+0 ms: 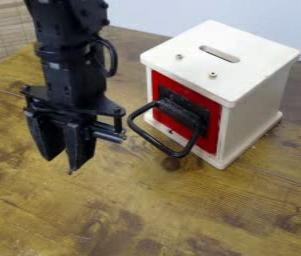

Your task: Close the drawer

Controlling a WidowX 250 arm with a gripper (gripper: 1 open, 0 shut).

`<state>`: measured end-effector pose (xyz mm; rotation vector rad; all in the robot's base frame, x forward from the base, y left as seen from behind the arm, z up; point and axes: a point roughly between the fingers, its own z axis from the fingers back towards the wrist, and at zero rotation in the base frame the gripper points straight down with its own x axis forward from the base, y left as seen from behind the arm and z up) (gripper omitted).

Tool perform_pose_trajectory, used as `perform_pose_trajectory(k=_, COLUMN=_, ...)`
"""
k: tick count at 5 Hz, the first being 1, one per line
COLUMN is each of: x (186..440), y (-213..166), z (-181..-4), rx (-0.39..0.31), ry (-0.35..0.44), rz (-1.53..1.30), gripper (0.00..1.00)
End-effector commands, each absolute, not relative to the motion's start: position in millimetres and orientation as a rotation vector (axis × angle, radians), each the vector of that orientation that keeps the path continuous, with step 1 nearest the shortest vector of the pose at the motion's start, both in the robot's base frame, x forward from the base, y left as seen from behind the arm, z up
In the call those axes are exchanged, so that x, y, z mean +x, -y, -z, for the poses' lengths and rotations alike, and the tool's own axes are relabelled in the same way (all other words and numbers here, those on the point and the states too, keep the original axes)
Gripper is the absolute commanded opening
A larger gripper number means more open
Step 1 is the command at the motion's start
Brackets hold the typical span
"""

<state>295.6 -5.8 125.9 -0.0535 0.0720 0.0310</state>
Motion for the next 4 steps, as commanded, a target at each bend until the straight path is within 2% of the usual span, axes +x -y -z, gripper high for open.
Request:
perform_pose_trajectory(k=1, x=303.2, y=-2.4, z=-155.8, rx=-0.058, ry=0.035, rz=-0.059, gripper=0.0)
perform_pose_trajectory(k=2, x=304.7, y=-2.8, z=-157.9, rx=-0.061, ry=0.039, rz=-0.061, gripper=0.0)
perform_pose_trajectory(k=3, x=305.0, y=-2.8, z=-158.9, rx=-0.061, ry=0.047, rz=-0.067, gripper=1.0)
perform_pose_trajectory(k=4, x=306.3, y=-2.3, z=-159.1, rx=-0.057, ry=0.052, rz=-0.064, gripper=0.0)
